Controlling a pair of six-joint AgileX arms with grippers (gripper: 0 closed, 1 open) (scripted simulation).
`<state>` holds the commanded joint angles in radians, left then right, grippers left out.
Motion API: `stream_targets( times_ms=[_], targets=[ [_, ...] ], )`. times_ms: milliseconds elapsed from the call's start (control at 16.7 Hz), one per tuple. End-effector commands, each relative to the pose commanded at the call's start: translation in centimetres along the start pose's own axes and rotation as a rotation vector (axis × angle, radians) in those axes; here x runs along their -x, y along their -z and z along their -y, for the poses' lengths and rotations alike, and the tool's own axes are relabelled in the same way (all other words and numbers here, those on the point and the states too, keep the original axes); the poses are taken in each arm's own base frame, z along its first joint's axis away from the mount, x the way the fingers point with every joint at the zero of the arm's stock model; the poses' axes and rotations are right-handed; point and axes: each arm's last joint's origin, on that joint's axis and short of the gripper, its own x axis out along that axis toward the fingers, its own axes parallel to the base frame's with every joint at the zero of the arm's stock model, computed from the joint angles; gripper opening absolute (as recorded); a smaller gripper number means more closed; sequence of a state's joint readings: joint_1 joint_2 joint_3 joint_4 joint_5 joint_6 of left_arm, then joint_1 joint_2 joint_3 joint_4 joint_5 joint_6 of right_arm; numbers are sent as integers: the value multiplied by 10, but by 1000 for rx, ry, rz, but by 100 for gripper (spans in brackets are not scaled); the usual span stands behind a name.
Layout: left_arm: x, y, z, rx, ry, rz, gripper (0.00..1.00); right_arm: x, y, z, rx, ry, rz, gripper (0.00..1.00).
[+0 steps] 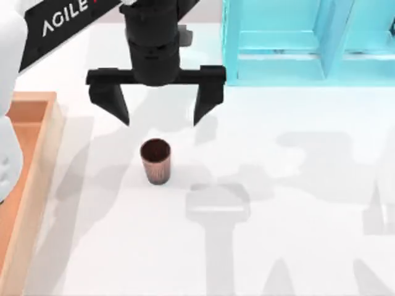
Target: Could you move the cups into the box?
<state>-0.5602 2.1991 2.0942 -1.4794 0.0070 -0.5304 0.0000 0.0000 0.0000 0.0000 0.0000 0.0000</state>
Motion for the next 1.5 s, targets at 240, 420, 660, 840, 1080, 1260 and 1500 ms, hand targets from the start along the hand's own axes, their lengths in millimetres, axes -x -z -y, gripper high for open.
stream_targets(
  times_ms=[240, 420, 660, 840, 1080, 1260, 1500],
  targets=[
    [-1, 1, 8, 1, 4, 12, 100, 0, 0, 0, 0, 0, 0, 100],
    [-5, 0, 7, 1, 2, 8, 100, 0, 0, 0, 0, 0, 0, 100],
    [-42, -3, 9, 1, 3, 11, 100, 0, 0, 0, 0, 0, 0, 100],
    [-80, -3, 10, 1, 6, 15, 100, 0, 0, 0, 0, 0, 0, 100],
    [-101, 0, 8, 1, 4, 12, 100, 0, 0, 0, 0, 0, 0, 100],
    [-101, 0, 8, 1, 4, 12, 100, 0, 0, 0, 0, 0, 0, 100],
    [-101, 0, 8, 1, 4, 12, 70, 0, 0, 0, 0, 0, 0, 100]
  ],
)
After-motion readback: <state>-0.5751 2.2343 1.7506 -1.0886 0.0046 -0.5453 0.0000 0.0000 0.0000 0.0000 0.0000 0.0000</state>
